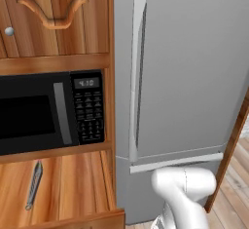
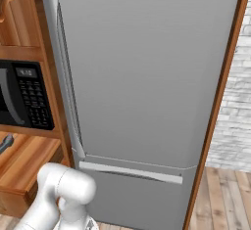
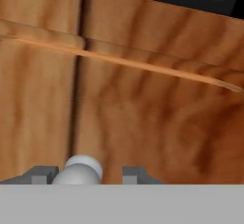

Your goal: Take the tongs from the drawer on the left and place them on the dining counter next to the tray containing the kebab skewer.

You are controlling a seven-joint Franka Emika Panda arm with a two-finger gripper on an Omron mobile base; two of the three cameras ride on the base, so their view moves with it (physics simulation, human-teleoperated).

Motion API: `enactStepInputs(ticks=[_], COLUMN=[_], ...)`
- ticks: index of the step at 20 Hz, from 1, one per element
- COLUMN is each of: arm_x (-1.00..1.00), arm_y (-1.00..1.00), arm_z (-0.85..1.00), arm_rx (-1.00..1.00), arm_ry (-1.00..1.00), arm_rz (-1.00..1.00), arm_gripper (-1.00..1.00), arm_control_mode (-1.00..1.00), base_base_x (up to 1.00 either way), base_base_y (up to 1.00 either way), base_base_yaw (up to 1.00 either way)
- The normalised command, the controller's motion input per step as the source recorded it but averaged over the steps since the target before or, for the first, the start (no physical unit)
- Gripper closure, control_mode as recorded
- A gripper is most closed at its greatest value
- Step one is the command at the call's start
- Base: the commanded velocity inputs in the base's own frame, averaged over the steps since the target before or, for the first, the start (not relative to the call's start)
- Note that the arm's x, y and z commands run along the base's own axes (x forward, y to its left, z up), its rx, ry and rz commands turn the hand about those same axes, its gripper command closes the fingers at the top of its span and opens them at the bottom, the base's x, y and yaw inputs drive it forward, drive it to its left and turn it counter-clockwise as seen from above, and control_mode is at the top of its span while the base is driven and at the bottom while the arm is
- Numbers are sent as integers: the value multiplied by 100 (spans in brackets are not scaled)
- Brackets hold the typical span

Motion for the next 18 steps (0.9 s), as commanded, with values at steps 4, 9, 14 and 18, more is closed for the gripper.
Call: enactStepInputs(ticks=[4,9,14,18], arm_x=[-100,-100,-100,-90], arm_y=[-69,-56,-47,-40], arm_z=[-40,-29,15,66], arm_rx=[0,1,9,1], arm_ry=[0,-1,-1,2], arm_rz=[0,0,-10,-5], arm_gripper=[100,-100,-100,-100], arm_control_mode=[-100,-100,-100,-100], base_base_x=[0,0,0,0], base_base_y=[0,0,0,0], base_base_yaw=[0,0,0,0])
